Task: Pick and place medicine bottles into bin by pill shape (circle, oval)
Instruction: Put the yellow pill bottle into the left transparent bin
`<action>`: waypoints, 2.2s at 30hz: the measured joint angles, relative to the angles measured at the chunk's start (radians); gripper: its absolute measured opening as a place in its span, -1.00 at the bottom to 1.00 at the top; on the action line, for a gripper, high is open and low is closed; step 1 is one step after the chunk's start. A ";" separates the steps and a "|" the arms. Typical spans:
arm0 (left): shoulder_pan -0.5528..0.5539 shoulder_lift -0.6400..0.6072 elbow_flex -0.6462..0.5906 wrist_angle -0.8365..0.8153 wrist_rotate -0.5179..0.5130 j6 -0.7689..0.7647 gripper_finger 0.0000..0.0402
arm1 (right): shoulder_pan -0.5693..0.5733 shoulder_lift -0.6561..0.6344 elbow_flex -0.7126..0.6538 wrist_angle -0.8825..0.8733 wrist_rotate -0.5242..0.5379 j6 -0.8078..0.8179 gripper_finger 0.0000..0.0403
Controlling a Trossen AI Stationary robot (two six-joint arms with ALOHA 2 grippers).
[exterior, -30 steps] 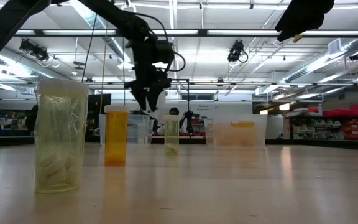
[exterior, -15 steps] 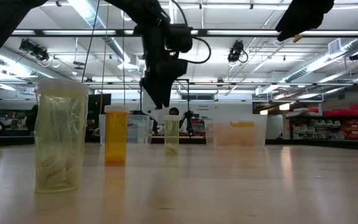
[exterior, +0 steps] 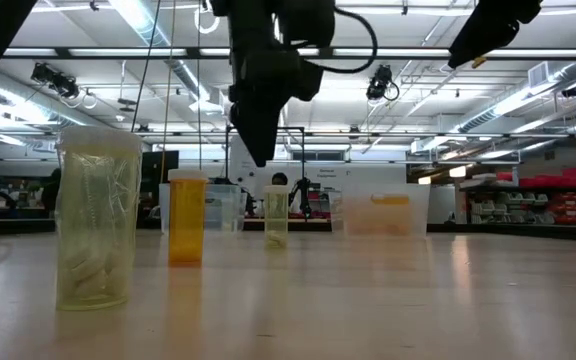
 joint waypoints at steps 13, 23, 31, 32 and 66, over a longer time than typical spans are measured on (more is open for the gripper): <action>-0.129 0.000 -0.023 -0.009 -0.002 -0.135 0.14 | 0.000 0.000 0.000 0.001 -0.001 -0.060 0.38; -0.158 0.000 -0.134 0.078 0.001 -0.189 0.14 | 0.000 0.000 0.000 0.002 -0.001 -0.068 0.38; -0.184 0.015 -0.137 0.163 0.002 -0.184 0.14 | 0.000 0.000 0.000 0.002 -0.001 -0.063 0.38; -0.188 0.017 -0.138 0.166 0.002 -0.182 0.14 | 0.000 0.000 0.000 0.002 0.000 -0.063 0.38; -0.198 0.090 -0.095 0.225 -0.066 -0.048 -0.47 | 0.000 0.000 0.000 0.009 0.000 -0.060 0.38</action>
